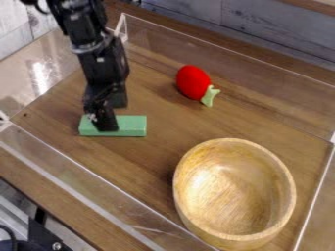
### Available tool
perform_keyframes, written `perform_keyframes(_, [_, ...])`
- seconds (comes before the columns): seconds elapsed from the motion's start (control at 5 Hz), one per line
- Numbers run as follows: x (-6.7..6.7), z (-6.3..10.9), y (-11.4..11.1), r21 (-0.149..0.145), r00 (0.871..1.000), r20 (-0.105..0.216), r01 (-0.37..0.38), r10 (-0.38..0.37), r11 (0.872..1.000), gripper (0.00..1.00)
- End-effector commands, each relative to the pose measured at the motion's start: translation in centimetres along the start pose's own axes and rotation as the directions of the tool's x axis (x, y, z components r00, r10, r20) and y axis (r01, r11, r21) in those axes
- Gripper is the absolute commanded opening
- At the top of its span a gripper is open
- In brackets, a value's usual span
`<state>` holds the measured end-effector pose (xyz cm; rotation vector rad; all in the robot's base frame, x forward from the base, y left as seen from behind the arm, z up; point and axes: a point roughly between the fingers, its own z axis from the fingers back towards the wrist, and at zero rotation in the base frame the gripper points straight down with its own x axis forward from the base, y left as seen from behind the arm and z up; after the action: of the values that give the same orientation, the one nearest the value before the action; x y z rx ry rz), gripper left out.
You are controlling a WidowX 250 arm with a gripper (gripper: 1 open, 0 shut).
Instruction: Put the green block in the brown bowl
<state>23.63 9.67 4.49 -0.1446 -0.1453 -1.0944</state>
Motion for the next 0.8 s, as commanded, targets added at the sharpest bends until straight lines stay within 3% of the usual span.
perform_keyframes(0.0, [-0.1, -0.4, 0.8, 0.015, 1.0, -0.001, 0.017, -0.017, 1.0, 1.0])
perform_keyframes(0.2, [0.4, 0.7, 1.1, 0.019, 1.0, -0.008, 0.013, -0.013, 1.0, 0.0])
perform_keyframes(0.6, [0.8, 2.7, 2.2, 0.027, 1.0, -0.019, 0.02, -0.02, 0.999, 0.0])
